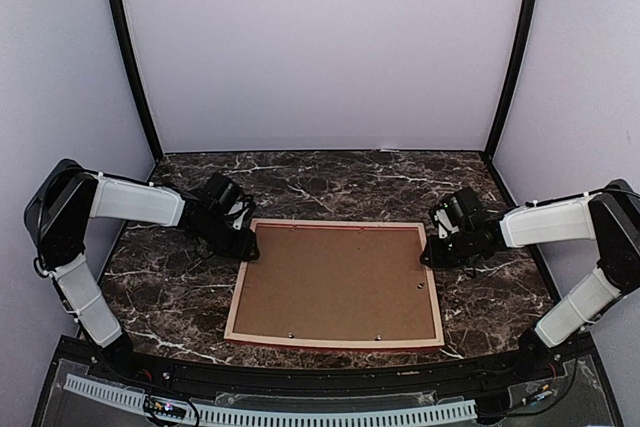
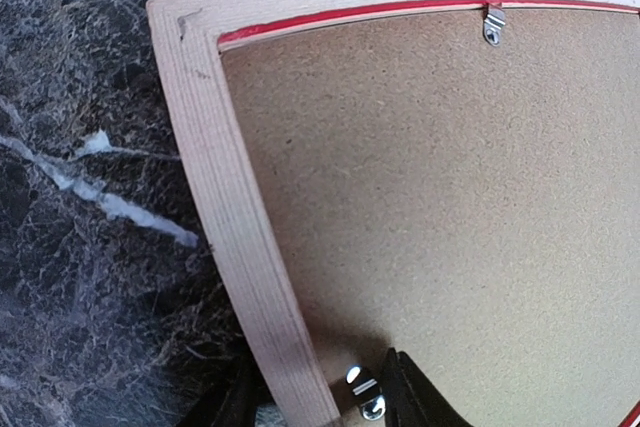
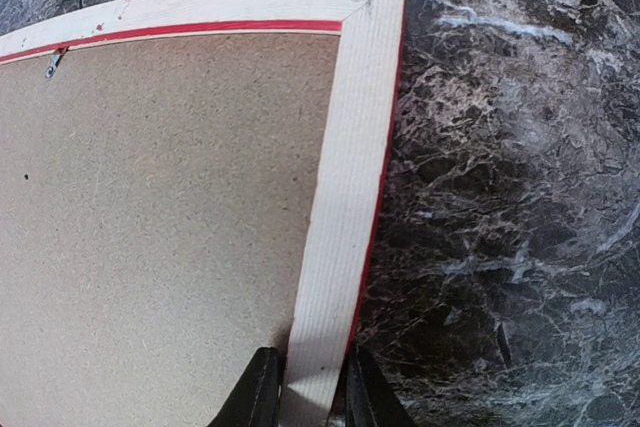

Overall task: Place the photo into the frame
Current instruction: Rotate the photo frame at the center of the board, then press the fastener onto the backboard.

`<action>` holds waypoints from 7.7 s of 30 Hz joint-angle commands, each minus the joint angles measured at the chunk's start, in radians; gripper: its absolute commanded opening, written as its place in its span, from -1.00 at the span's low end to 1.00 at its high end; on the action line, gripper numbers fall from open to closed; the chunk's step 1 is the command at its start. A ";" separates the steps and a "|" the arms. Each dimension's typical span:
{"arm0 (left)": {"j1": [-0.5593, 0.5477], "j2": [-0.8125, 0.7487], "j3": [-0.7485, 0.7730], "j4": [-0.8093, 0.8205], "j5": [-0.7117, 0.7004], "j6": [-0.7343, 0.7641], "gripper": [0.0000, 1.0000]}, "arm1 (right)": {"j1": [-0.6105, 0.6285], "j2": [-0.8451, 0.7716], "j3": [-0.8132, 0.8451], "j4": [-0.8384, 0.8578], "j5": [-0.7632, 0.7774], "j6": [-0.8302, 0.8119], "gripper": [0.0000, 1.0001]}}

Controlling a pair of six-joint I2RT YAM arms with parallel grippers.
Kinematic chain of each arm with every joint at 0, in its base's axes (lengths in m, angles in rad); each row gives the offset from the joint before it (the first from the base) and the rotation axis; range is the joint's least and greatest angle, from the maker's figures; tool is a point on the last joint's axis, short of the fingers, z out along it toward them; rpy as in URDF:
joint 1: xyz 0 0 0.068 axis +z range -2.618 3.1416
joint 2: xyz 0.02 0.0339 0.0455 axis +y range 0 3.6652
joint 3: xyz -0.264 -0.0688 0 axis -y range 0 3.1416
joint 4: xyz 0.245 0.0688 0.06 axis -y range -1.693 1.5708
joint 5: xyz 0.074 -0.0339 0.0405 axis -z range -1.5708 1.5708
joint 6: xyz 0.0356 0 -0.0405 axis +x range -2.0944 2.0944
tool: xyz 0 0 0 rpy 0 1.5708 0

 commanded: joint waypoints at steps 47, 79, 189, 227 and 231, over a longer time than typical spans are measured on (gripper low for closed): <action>0.009 -0.042 0.011 -0.061 0.080 -0.032 0.07 | -0.006 0.005 -0.012 0.002 -0.017 -0.011 -0.55; 0.024 -0.080 -0.017 -0.079 0.143 -0.029 -0.40 | -0.006 0.001 -0.042 0.023 -0.025 -0.002 -0.57; -0.066 -0.188 -0.272 0.083 0.096 -0.299 -0.64 | 0.159 -0.201 -0.146 -0.127 0.095 0.138 -0.12; -0.066 -0.186 -0.258 0.074 0.088 -0.290 -0.64 | 0.154 -0.201 -0.090 -0.194 0.000 0.046 -0.36; -0.066 -0.184 -0.265 0.078 0.088 -0.290 -0.64 | 0.155 -0.200 -0.093 -0.194 0.000 0.049 -0.47</action>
